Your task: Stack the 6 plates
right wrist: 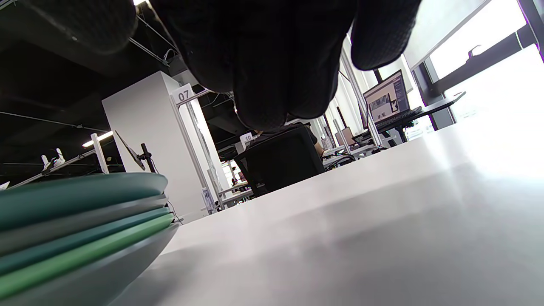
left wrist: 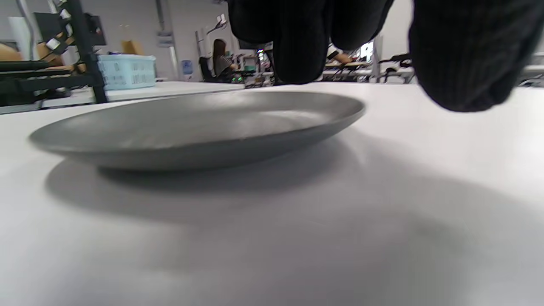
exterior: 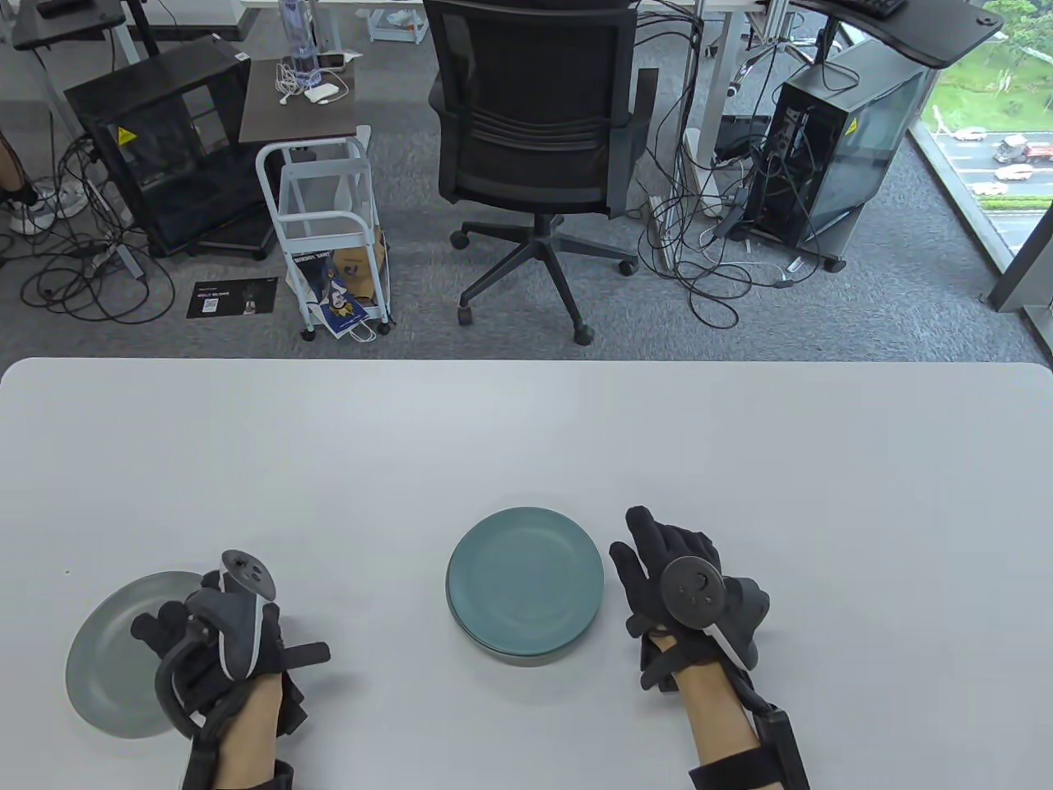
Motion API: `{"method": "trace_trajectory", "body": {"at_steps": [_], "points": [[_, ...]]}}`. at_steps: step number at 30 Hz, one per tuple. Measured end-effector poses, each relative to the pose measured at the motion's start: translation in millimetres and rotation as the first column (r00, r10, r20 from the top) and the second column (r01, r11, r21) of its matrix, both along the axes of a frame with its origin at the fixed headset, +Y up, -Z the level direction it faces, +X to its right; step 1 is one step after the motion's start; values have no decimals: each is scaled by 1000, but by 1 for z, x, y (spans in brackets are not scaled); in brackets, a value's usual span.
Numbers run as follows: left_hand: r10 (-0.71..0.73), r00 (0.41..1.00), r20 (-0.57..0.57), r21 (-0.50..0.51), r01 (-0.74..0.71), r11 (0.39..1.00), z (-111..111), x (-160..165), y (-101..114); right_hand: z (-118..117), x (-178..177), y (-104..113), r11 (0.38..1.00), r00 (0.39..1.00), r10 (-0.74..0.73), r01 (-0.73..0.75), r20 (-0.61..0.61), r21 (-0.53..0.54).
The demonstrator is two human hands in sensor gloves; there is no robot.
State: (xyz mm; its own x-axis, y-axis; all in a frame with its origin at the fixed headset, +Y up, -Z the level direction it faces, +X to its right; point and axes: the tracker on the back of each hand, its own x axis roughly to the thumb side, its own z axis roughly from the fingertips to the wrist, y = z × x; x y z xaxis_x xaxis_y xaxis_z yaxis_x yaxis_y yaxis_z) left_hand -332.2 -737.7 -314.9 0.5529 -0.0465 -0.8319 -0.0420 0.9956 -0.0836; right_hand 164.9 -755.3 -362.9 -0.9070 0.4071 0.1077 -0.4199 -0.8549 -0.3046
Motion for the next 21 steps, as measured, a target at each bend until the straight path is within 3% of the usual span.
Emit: {"method": "trace_trajectory", "body": {"at_steps": [8, 12, 21], "points": [[89, 992, -93, -34, -93, 995, 2, -23, -12, -1, 2, 0, 1000, 1000, -15, 15, 6, -15], [53, 997, -64, -73, -58, 996, -2, -18, -16, -2, 2, 0, 999, 1000, -12, 12, 1, -31], [-38, 999, 3, -48, 38, 998, -14, -12, -19, -3, 3, 0, 999, 1000, -24, 24, 6, -41]]}}
